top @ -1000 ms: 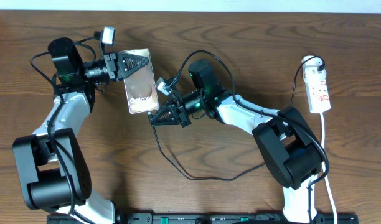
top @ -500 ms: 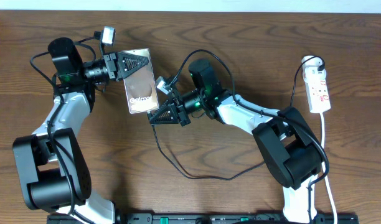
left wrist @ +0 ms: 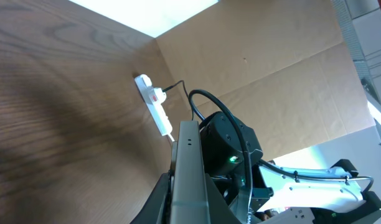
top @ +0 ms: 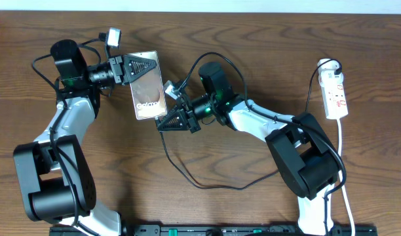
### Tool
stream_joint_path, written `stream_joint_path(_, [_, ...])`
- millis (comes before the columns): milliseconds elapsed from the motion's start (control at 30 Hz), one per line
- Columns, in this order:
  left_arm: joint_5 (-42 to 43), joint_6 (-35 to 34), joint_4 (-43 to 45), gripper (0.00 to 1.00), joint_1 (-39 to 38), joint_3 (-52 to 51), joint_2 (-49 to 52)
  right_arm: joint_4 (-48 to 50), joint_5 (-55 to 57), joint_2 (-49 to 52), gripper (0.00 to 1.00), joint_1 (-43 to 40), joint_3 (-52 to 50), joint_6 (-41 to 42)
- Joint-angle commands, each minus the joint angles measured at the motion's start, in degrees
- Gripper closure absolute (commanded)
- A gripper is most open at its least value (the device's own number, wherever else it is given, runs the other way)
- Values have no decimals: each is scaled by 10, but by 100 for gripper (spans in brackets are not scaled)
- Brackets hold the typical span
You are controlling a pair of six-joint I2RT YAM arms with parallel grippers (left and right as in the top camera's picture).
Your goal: Plug charger to phone and switch on socket
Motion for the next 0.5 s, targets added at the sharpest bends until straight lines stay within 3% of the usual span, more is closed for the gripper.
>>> stream_joint_path(0, [-4,9,5,93,-3,0,3,3,-17,5,99,9,1,6])
stream_joint_path(467, [-26,5,5,92,-36,0,3,4,-2,5,99,8,1,15])
